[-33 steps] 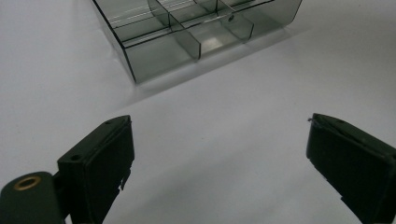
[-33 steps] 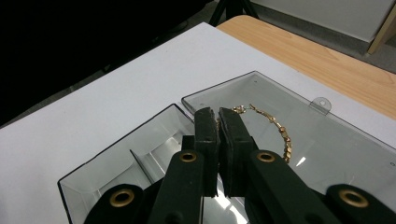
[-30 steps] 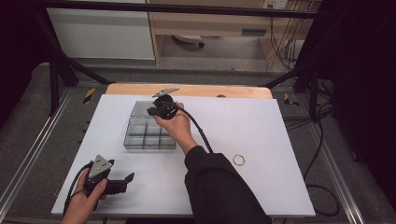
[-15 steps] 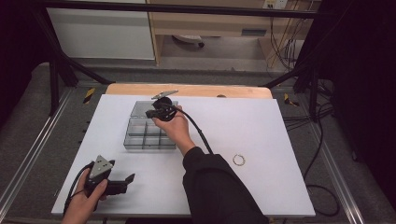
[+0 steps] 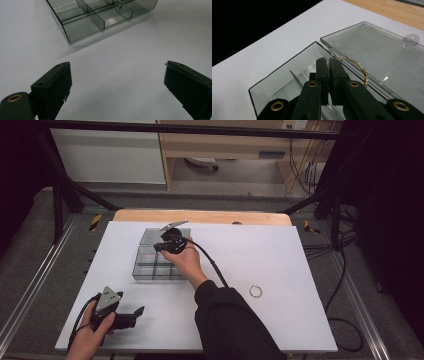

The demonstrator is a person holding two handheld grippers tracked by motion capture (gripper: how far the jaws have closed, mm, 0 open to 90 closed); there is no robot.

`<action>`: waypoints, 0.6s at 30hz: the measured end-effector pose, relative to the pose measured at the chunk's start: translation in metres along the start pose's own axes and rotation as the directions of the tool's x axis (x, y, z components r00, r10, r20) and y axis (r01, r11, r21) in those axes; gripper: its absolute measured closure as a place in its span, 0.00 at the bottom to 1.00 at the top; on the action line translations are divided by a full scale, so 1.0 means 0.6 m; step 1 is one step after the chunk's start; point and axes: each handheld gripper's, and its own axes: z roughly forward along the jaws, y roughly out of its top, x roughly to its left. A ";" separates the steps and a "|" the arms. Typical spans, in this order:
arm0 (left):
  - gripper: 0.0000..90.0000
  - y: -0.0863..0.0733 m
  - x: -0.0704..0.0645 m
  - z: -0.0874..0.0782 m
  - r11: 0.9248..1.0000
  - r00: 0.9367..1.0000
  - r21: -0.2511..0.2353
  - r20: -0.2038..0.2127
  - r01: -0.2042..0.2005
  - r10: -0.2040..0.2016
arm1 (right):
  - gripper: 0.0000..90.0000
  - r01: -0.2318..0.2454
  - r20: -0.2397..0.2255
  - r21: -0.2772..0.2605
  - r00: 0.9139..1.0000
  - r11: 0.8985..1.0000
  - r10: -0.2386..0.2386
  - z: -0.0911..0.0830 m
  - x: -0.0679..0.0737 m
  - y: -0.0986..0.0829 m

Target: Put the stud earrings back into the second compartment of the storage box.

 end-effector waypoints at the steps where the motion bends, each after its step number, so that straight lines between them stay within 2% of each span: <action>1: 0.09 0.000 0.000 0.000 1.000 1.000 0.000 0.000 0.000 0.000 | 0.97 0.002 0.000 0.002 1.000 1.000 -0.002 0.000 0.000 -0.001; 18: 0.09 0.000 -0.001 0.001 1.000 1.000 0.005 0.005 -0.007 0.007 | 0.97 -0.003 0.003 0.041 1.000 0.999 0.003 0.002 -0.003 -0.027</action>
